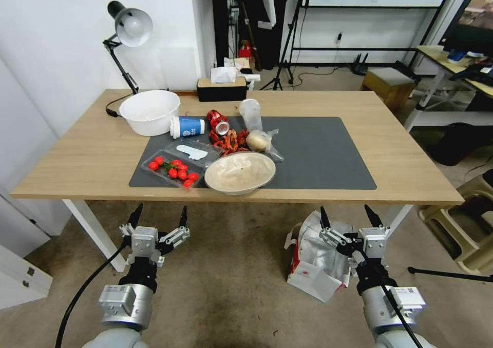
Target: Pick up the food delivery bag from the floor and place it on the table.
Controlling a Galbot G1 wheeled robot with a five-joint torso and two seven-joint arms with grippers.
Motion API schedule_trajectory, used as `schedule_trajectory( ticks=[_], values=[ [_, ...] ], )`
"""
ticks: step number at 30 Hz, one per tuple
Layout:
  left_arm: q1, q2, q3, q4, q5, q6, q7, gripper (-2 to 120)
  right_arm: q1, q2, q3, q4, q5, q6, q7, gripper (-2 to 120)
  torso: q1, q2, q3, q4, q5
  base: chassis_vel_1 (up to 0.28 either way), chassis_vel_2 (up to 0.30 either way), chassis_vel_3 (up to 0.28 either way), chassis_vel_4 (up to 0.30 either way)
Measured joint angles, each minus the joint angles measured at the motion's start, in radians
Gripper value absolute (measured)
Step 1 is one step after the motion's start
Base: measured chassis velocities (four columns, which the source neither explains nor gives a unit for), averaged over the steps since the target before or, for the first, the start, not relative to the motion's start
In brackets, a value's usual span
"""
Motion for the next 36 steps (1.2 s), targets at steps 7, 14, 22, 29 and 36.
schedule_trajectory(
  ticks=[7,14,22,29,36],
  values=[
    [0.000,0.000,0.000,0.000,0.000,0.000,0.000,100,0.000,0.000,0.000,0.000,0.000,0.000,0.000,100,0.000,0.000,0.000,0.0000,0.0000,0.000,0.000,0.000,0.000],
    [0.000,0.000,0.000,0.000,0.000,0.000,0.000,100,0.000,0.000,0.000,0.000,0.000,0.000,0.000,100,0.000,0.000,0.000,0.0000,0.0000,0.000,0.000,0.000,0.000],
    [-0.006,0.010,0.004,0.000,-0.019,0.014,-0.016,100,0.004,-0.014,0.002,0.007,0.020,-0.037,0.000,100,0.000,0.000,0.000,0.0001,0.0000,0.000,0.000,0.000,0.000],
    [-0.063,0.102,0.043,-0.011,-0.203,0.162,-0.177,100,0.026,-0.089,0.020,0.048,0.125,-0.236,-0.009,100,0.000,0.000,0.000,0.0000,-0.0001,0.000,0.000,0.000,0.000],
    [-0.122,0.198,0.084,-0.023,-0.395,0.316,-0.343,100,0.052,-0.161,0.037,0.083,0.227,-0.419,-0.019,100,0.000,0.000,0.000,-0.0002,-0.0004,0.000,0.000,0.000,0.000]
  ],
)
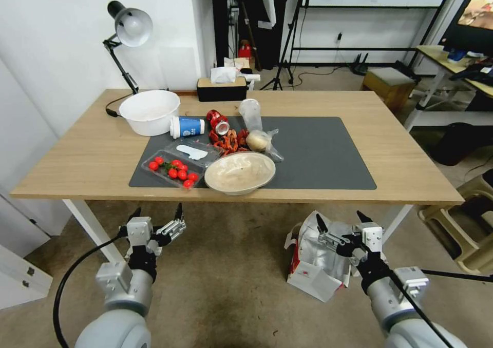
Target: Pick up the food delivery bag from the floor and place it on the table.
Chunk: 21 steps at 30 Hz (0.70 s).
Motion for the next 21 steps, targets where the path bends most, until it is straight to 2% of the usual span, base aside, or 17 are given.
schedule_trajectory(
  ticks=[2,5,16,21],
  values=[
    [-0.023,0.037,0.016,-0.005,-0.075,0.057,-0.064,100,0.021,-0.009,0.003,0.000,0.016,-0.012,-0.003,100,0.000,0.000,0.000,0.0001,0.0005,0.000,0.000,0.000,0.000],
    [-0.021,0.049,0.015,-0.009,-0.101,0.048,-0.091,100,0.024,-0.008,0.003,0.000,0.017,-0.013,-0.003,100,0.000,0.000,0.000,0.0002,0.0006,0.000,0.000,0.000,0.000],
    [-0.005,0.049,0.018,-0.002,-0.112,-0.005,-0.109,100,0.014,0.002,0.003,0.002,0.000,0.002,-0.004,100,0.000,0.000,0.000,0.0003,0.0004,0.000,0.000,0.000,0.000],
    [-0.005,0.049,0.017,-0.003,-0.122,-0.005,-0.116,100,0.011,0.005,0.004,0.002,-0.005,0.006,-0.004,100,0.000,0.000,0.000,0.0002,0.0003,0.000,0.000,0.000,0.000]
  ],
)
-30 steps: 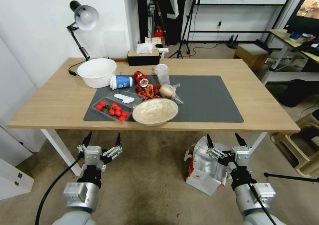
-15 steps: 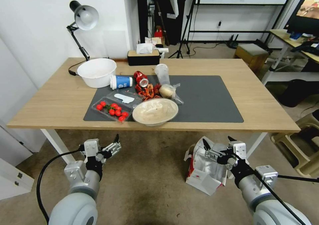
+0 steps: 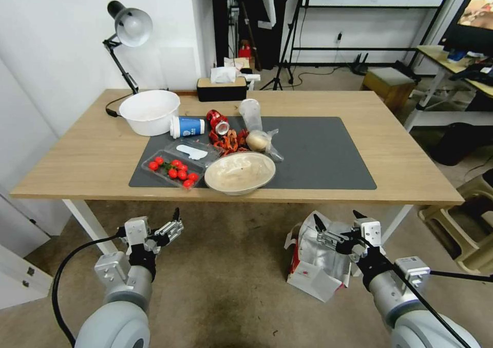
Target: Pick up the food delivery bag from the floor and place it on the table.
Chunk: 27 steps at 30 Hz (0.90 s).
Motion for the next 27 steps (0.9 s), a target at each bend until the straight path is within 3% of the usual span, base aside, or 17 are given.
schedule_trajectory(
  ticks=[21,27],
  values=[
    [-0.003,0.000,-0.003,-0.007,-0.021,0.032,-0.011,100,-0.007,0.012,0.000,0.003,-0.013,0.007,-0.001,100,-0.014,-0.029,-0.016,0.0000,0.0000,0.000,0.000,0.000,0.000],
    [-0.003,0.005,-0.006,-0.007,-0.026,0.033,-0.012,100,-0.010,0.018,-0.001,0.004,-0.019,0.009,-0.001,100,-0.027,-0.060,-0.033,0.0000,0.0000,0.000,0.000,0.000,0.000]
  ],
)
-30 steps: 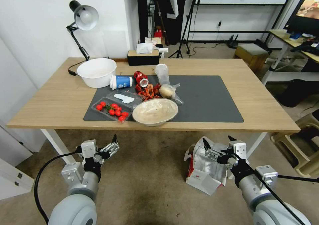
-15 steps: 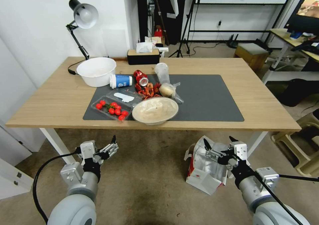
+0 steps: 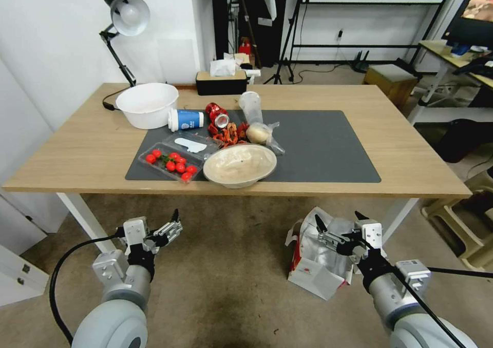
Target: Pick up the food delivery bag from the floor and place it on the table.
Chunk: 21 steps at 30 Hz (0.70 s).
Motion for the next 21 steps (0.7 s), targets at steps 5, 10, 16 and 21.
schedule_trajectory(
  ticks=[5,10,16,21],
  values=[
    [-0.002,0.004,-0.001,0.000,-0.007,0.000,-0.002,100,-0.001,0.006,0.000,0.000,-0.005,0.001,-0.001,100,-0.014,-0.033,-0.019,0.0000,0.0000,0.000,0.000,0.000,0.000],
    [-0.002,0.007,-0.003,0.000,-0.011,0.001,-0.004,100,-0.001,0.010,0.000,0.001,-0.008,0.002,-0.001,100,-0.026,-0.061,-0.035,0.0000,0.0000,0.000,0.000,0.000,0.000],
    [-0.003,0.008,-0.005,0.000,-0.012,0.002,-0.003,100,0.000,0.013,-0.001,0.001,-0.012,0.004,-0.001,100,-0.044,-0.102,-0.058,0.0000,0.0000,0.000,0.000,0.000,0.000],
    [-0.004,0.008,-0.005,0.003,-0.012,0.004,0.001,100,0.000,0.011,0.000,0.001,-0.012,0.004,-0.001,100,-0.056,-0.131,-0.075,0.0001,0.0000,0.000,0.000,0.000,0.000]
  ],
)
